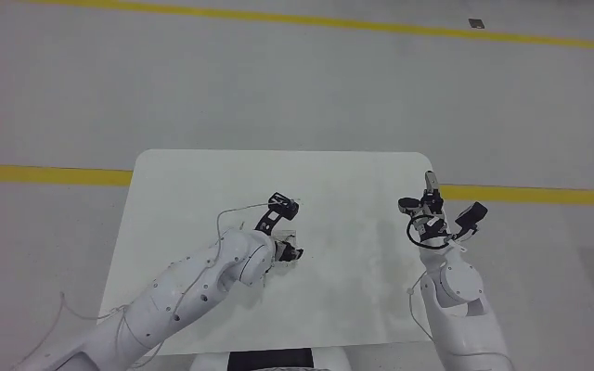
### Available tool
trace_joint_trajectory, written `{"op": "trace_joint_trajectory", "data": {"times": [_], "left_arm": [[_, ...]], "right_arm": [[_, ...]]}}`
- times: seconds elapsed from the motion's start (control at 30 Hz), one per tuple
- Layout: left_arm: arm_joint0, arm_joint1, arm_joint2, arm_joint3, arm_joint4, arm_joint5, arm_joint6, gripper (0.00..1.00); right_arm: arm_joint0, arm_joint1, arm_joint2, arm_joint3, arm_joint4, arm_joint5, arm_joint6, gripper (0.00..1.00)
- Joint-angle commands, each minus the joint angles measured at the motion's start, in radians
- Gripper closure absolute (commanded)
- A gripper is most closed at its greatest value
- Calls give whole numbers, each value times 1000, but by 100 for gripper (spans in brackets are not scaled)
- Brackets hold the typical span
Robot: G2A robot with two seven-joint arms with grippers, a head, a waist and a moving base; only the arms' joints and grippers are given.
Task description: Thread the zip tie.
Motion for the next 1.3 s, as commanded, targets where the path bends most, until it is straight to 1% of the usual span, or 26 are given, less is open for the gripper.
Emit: {"op": "trace_joint_trajectory", "data": {"times": [0.0, 0.33, 0.4, 0.43, 0.53, 0.67, 0.7, 0.77, 0.8, 1.03, 1.07, 1.13, 1.27], "left_arm": [[-4, -12, -1, 0, 19, 0, -7, 0], [-4, -12, -1, 0, 19, 0, -7, 0], [6, -14, -4, 21, 29, 0, 9, 0], [11, -17, -13, 24, 30, 0, 16, 0], [20, -30, -32, 20, 67, 0, -9, 0], [36, -55, -56, 7, 146, 0, -106, 0], [42, -65, -63, -1, 165, 0, -125, 0], [53, -79, -71, -12, 191, 0, -154, 0], [55, -83, -72, -14, 203, 0, -161, 0], [55, -83, -72, -14, 203, 0, -161, 0], [58, -84, -69, -13, 200, -7, -155, 0], [66, -85, -68, -2, 181, -25, -117, 0], [59, -87, -57, 11, 193, -28, -117, 0]], "right_arm": [[0, 0, 0, 0, 0, 0, 0, 0], [0, 0, 0, 0, 0, 0, 0, 0], [0, 0, 0, 0, 0, 0, 0, 0], [0, 0, 0, 0, 0, 0, 0, 0], [0, 0, 0, 0, 0, 0, 0, 0], [0, 0, 0, 0, 0, 0, 0, 0], [0, 0, 0, 0, 0, 0, 0, 0], [0, 0, 0, 0, 0, 0, 0, 0], [0, 0, 0, 0, 0, 0, 0, 0], [0, 0, 0, 0, 0, 0, 0, 0], [0, 0, 0, 0, 0, 0, 0, 0], [0, 0, 0, 0, 0, 0, 0, 0], [0, 0, 0, 0, 0, 0, 0, 0]]}}
